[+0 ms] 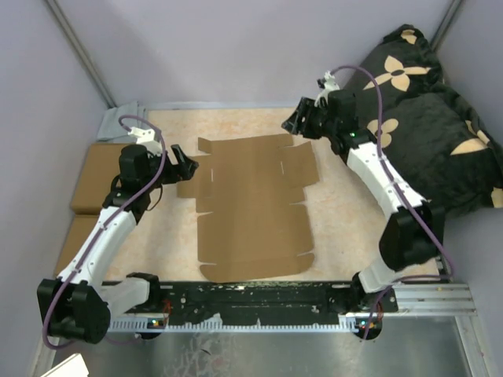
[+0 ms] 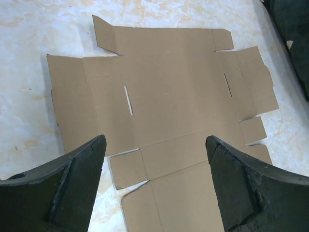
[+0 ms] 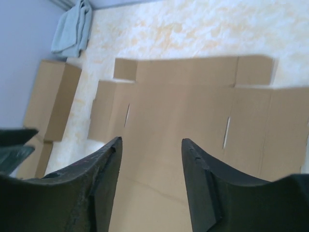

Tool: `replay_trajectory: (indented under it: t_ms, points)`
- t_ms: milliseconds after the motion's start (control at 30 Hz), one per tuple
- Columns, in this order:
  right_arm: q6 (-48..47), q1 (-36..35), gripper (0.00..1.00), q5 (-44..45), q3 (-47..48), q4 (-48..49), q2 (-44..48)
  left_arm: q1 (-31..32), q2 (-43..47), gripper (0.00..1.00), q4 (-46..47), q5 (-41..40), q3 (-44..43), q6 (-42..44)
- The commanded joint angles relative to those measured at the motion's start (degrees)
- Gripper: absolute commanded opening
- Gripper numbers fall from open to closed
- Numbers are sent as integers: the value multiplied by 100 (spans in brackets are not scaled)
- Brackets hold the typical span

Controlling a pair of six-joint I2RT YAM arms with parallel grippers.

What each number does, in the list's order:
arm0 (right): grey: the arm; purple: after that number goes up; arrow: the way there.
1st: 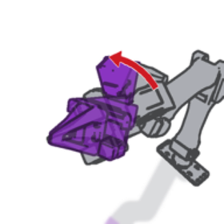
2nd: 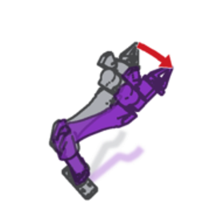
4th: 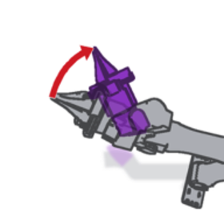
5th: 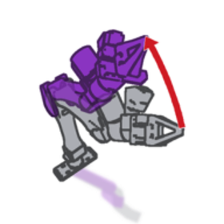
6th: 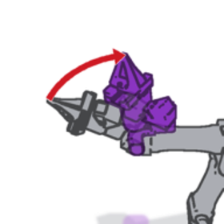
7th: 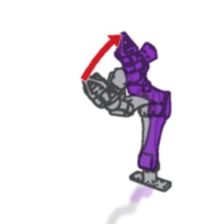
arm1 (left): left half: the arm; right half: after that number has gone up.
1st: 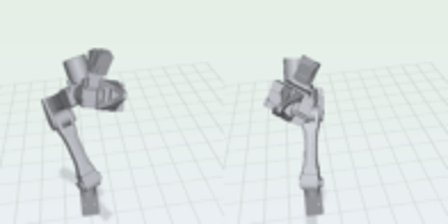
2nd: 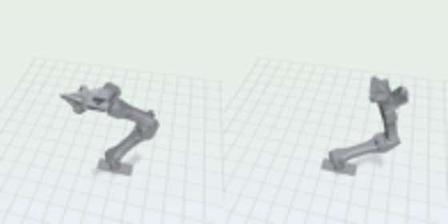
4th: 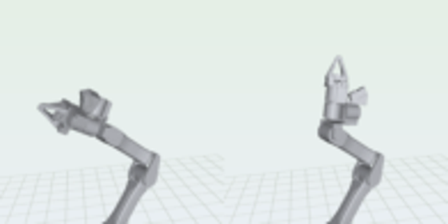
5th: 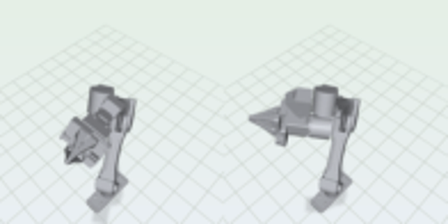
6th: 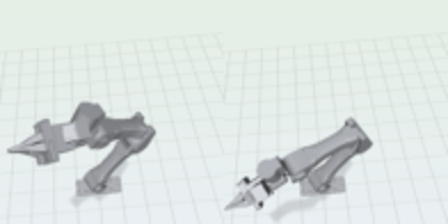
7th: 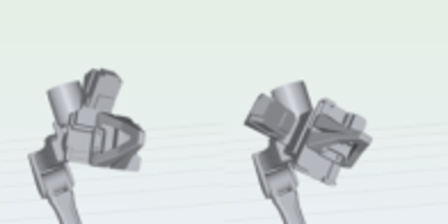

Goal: Fold the paper box

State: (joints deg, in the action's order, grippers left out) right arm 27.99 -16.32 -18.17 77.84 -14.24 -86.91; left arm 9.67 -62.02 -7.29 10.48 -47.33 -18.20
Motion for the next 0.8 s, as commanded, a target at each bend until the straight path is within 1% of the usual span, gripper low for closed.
replay_trajectory:
  t_ms: [0,100,133,233,333,533,567,600,633,767]
  points:
    - [-297,49,56,334,1017,60,-684,35,96,89,81,98,31,-80]
    - [-454,61,56,384,1645,-59,-1355,50,15,88,85,220,44,-170]
    - [-485,66,55,385,1826,-206,-1633,56,-24,88,82,276,46,-194]
    - [-600,72,55,435,2855,-717,-2485,61,-139,88,27,388,0,-229]
    - [-654,76,55,585,3655,-1218,-3336,61,-208,88,-16,325,-25,-236]
    - [-650,171,56,787,4848,-2009,-4480,62,-299,88,-97,236,-62,-193]
    - [-661,242,59,782,5018,-2092,-4728,61,-338,87,-104,199,-62,-171]
    - [-687,276,75,762,5036,-2088,-4805,61,-357,87,-113,182,-72,-164]
    - [-711,324,82,722,5051,-2075,-4880,61,-377,87,-133,163,-74,-161]
    - [-717,480,86,585,5086,-2055,-5197,61,-422,87,-150,125,-88,-141]
